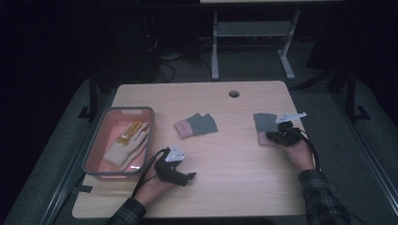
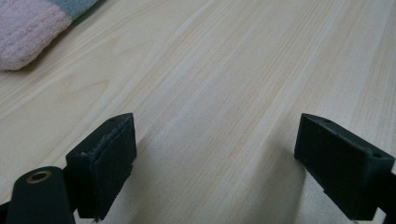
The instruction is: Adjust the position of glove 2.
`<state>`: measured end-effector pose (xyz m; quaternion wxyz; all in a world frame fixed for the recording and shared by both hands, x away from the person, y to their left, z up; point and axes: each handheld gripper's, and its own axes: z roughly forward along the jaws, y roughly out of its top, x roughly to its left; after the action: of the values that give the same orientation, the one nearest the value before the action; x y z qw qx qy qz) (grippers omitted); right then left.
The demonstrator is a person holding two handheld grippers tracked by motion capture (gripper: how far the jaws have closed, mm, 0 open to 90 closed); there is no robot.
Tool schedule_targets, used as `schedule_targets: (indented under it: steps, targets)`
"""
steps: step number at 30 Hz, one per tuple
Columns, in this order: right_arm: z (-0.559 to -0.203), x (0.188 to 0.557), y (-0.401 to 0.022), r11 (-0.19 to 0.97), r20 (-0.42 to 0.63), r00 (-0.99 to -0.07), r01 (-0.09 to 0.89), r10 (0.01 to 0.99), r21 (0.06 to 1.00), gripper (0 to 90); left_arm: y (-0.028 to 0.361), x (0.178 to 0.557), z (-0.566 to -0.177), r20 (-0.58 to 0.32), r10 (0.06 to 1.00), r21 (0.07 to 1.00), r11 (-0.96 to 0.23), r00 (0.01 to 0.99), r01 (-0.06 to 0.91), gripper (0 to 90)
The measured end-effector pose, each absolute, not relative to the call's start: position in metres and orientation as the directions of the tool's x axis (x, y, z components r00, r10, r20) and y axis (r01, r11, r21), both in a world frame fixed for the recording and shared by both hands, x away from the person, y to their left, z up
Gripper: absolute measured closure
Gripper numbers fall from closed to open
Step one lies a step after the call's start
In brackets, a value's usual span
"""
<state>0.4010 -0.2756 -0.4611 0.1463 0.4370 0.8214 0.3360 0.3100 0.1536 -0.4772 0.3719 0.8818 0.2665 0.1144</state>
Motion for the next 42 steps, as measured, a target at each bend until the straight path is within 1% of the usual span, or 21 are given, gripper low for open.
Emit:
schedule_targets:
  steps: [3,14,16,21,28,36,39,42]
  targets:
    - [-0.46,0.395,-0.269,0.409,0.07,-0.602,0.618,0.796,0.672,90.0,0.154,0.31,-0.477,0.004,0.555,0.717,-0.581,0.832,0.385,12.1]
    - [-0.458,0.37,-0.241,0.478,0.064,-0.674,0.584,0.736,0.656,90.0,0.153,0.31,-0.478,-0.003,0.558,0.719,-0.575,0.83,0.39,12.2]
    - [-0.458,0.367,-0.239,0.48,0.065,-0.676,0.584,0.734,0.655,90.0,0.153,0.31,-0.477,-0.002,0.557,0.718,-0.577,0.83,0.389,12.2]
    - [-0.457,0.347,-0.224,0.504,0.072,-0.711,0.563,0.7,0.655,90.0,0.153,0.31,-0.477,-0.003,0.558,0.718,-0.577,0.83,0.39,12.2]
    - [-0.458,0.33,-0.213,0.529,0.067,-0.746,0.53,0.663,0.663,90.0,0.154,0.31,-0.478,0.003,0.556,0.72,-0.578,0.831,0.384,12.2]
    - [-0.456,0.297,-0.191,0.582,0.057,-0.801,0.48,0.596,0.657,90.0,0.154,0.31,-0.478,0.005,0.555,0.72,-0.579,0.832,0.382,12.2]
    - [-0.453,0.292,-0.188,0.593,0.04,-0.812,0.458,0.583,0.663,90.0,0.154,0.31,-0.478,0.005,0.555,0.72,-0.579,0.832,0.382,12.2]
    - [-0.447,0.296,-0.197,0.571,0.028,-0.792,0.463,0.61,0.678,90.0,0.154,0.31,-0.478,0.005,0.555,0.72,-0.58,0.832,0.382,12.2]
